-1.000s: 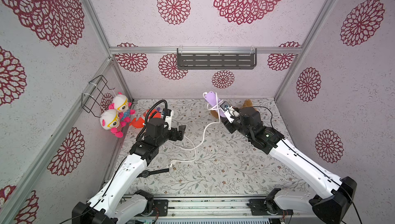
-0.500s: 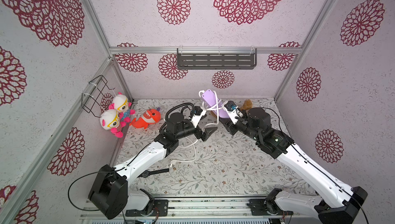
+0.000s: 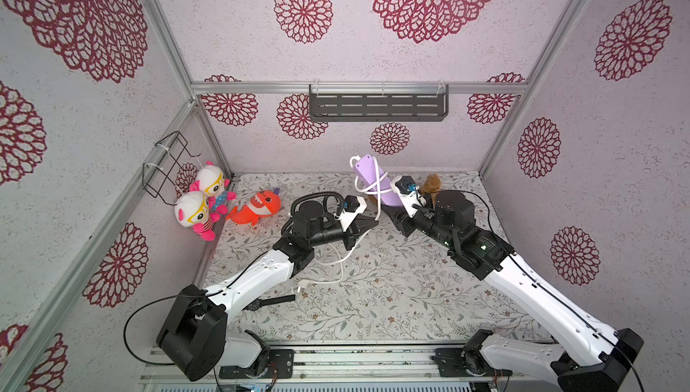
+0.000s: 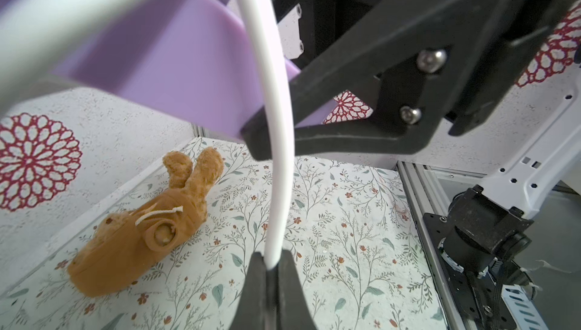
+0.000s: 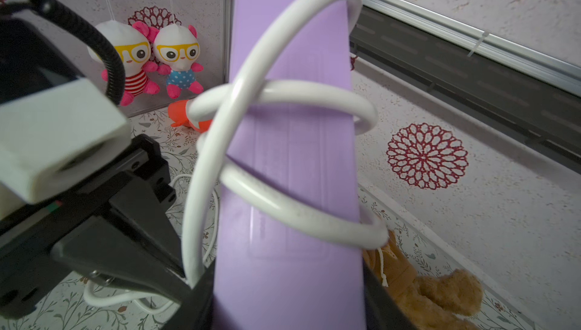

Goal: Unwrap the cord wrapped around the power strip
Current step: Unwrap the power cord from the power strip.

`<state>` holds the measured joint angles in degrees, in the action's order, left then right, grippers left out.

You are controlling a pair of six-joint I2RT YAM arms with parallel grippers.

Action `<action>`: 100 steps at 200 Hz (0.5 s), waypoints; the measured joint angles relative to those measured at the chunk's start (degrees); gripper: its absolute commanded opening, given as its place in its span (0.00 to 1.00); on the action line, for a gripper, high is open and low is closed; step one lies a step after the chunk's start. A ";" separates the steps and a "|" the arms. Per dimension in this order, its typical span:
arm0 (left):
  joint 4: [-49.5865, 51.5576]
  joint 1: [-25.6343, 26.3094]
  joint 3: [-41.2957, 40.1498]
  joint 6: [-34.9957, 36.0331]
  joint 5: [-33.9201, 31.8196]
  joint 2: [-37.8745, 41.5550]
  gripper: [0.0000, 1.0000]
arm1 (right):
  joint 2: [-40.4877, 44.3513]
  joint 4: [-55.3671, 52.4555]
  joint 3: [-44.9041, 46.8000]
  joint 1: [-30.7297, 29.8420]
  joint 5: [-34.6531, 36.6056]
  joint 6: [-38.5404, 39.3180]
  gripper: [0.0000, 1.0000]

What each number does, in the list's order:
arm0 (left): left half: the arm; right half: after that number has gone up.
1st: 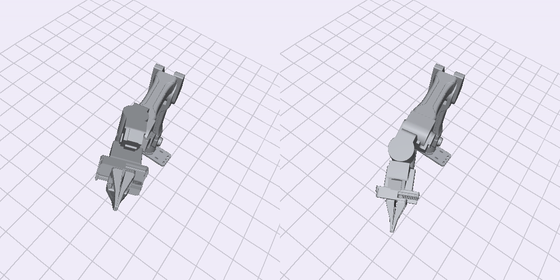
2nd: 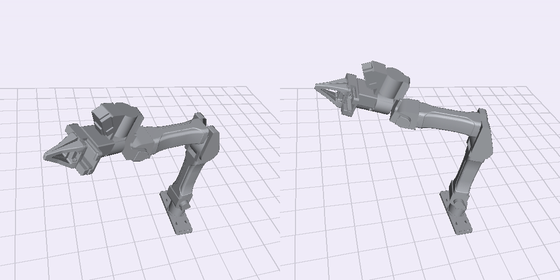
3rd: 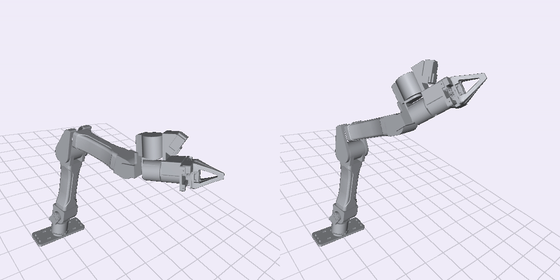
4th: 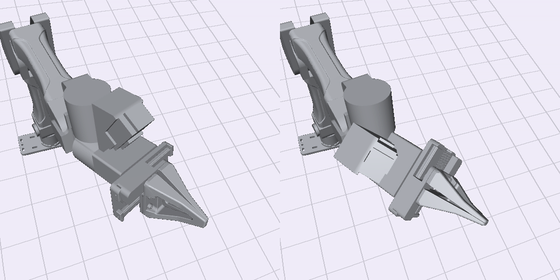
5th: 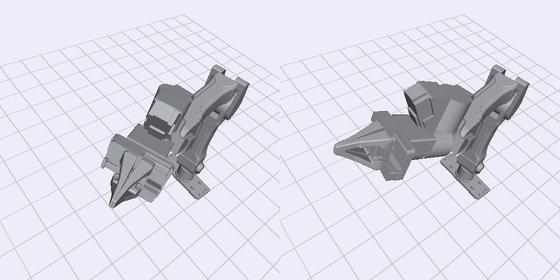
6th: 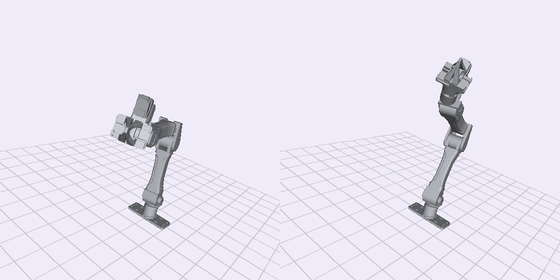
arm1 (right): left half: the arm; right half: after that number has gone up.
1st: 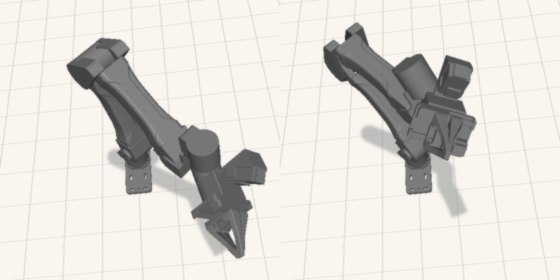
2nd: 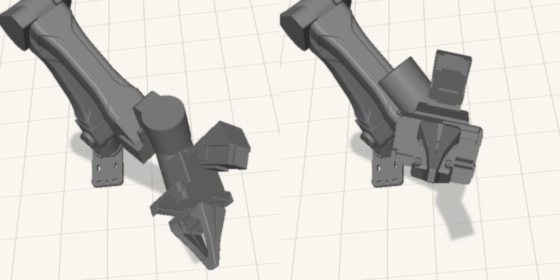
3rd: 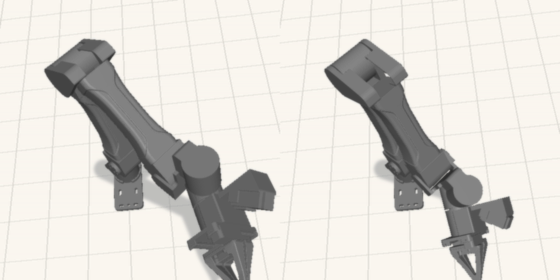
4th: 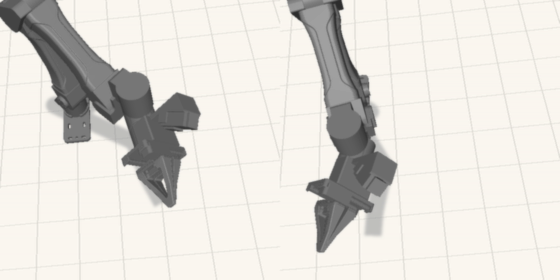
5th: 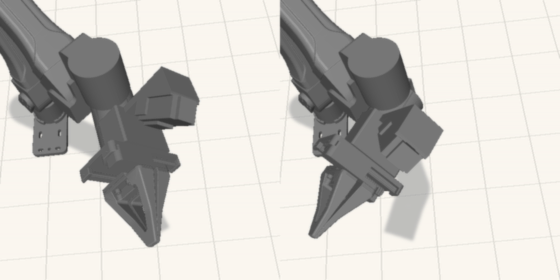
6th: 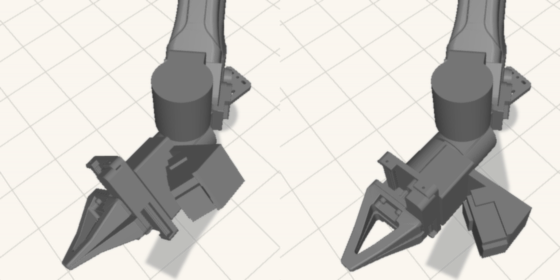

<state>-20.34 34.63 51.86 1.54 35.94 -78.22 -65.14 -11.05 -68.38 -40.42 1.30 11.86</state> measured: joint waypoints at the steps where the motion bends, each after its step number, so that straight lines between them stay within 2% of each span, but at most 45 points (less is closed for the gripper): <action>1: 0.15 0.00 -0.02 0.07 -0.02 0.11 0.00 | 0.00 -0.02 0.00 0.00 0.13 0.00 0.00; 53: 6.82 0.00 -0.85 0.59 -5.09 11.13 0.00 | -1.25 -1.20 0.00 0.72 5.60 0.79 0.00; 100: 18.43 -0.24 3.87 1.62 -23.74 20.02 0.00 | -4.68 -8.72 2.12 0.85 5.79 7.85 0.00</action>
<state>-1.91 34.39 55.72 3.16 12.21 -58.19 -69.82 -19.77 -66.26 -39.57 7.09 19.70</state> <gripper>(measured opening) 0.066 0.520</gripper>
